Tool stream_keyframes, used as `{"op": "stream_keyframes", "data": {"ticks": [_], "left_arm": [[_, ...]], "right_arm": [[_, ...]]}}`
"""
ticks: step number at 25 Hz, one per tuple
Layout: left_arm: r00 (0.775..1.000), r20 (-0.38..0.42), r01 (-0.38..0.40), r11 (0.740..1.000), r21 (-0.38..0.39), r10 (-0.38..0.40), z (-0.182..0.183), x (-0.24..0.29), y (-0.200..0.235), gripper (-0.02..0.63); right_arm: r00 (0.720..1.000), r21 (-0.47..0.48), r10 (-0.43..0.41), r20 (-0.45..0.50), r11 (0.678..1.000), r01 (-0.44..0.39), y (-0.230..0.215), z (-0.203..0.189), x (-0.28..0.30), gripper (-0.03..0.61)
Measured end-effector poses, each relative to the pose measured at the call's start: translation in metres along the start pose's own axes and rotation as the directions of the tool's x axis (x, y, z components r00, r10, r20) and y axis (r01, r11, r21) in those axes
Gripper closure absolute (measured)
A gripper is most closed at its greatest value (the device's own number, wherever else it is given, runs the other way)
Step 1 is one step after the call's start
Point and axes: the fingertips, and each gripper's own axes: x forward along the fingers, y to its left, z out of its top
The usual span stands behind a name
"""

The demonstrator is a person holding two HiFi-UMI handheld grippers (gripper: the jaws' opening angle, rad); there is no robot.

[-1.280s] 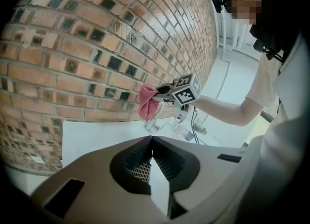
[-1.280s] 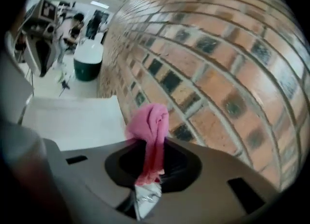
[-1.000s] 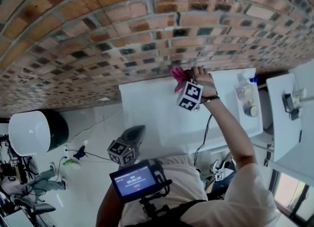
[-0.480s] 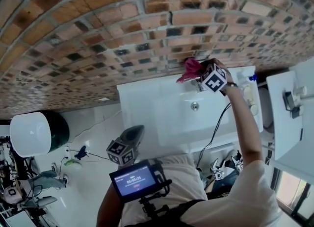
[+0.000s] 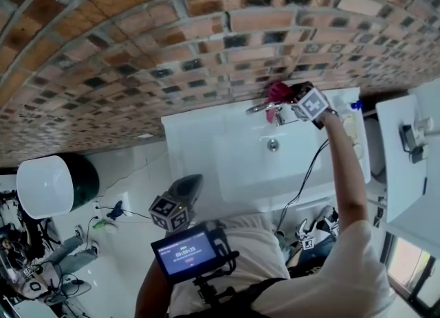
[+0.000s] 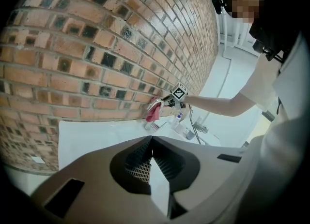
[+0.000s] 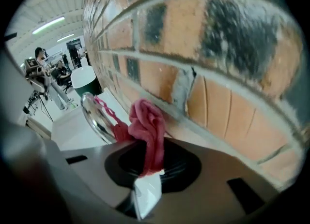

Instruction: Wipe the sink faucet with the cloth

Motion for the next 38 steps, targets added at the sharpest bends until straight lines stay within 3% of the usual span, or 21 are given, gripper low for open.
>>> {"op": "stream_keyframes", "data": {"ticks": [4, 9, 12, 15, 23, 29, 32, 35, 38], "left_arm": [[1.000, -0.020, -0.017, 1.000, 0.008, 0.017, 0.000, 0.000, 0.000, 0.627], [0.999, -0.032, -0.044, 0.999, -0.012, 0.044, -0.007, -0.004, 0.009, 0.627], [0.998, -0.038, -0.049, 0.999, -0.023, 0.048, -0.012, -0.005, 0.013, 0.629], [0.998, -0.048, -0.046, 0.999, -0.023, 0.045, -0.013, 0.000, 0.010, 0.627], [0.998, -0.039, -0.042, 0.999, -0.016, 0.041, -0.012, 0.002, 0.003, 0.629], [0.999, -0.040, -0.032, 0.999, -0.013, 0.032, -0.015, -0.005, 0.001, 0.627], [0.999, -0.036, -0.020, 1.000, -0.012, 0.020, -0.017, -0.008, 0.002, 0.627], [1.000, -0.014, -0.004, 1.000, -0.007, 0.004, -0.012, -0.009, 0.004, 0.627], [0.999, 0.016, 0.028, 1.000, 0.012, -0.028, -0.003, -0.010, 0.006, 0.629]], "right_arm": [[0.995, 0.059, 0.099, 0.010, 0.993, -0.099, 0.005, -0.020, 0.032, 0.514], [0.993, 0.159, 0.114, 0.033, 0.980, -0.118, 0.001, -0.048, 0.064, 0.514], [0.995, 0.088, 0.099, 0.028, 0.991, -0.101, -0.001, -0.047, 0.071, 0.514], [0.996, 0.029, 0.078, -0.051, 0.997, -0.076, -0.004, -0.058, 0.081, 0.514], [0.969, -0.080, -0.090, -0.231, 0.994, 0.073, -0.024, -0.113, 0.113, 0.513], [0.960, 0.089, -0.248, -0.128, 0.962, 0.260, -0.037, -0.137, 0.042, 0.512], [0.954, 0.280, -0.296, 0.044, 0.920, 0.272, -0.019, -0.119, -0.019, 0.511], [0.899, 0.472, -0.380, 0.215, 0.847, 0.245, 0.008, -0.091, -0.087, 0.506], [0.824, 0.629, -0.441, 0.355, 0.765, 0.138, 0.044, -0.072, -0.131, 0.506]]}}
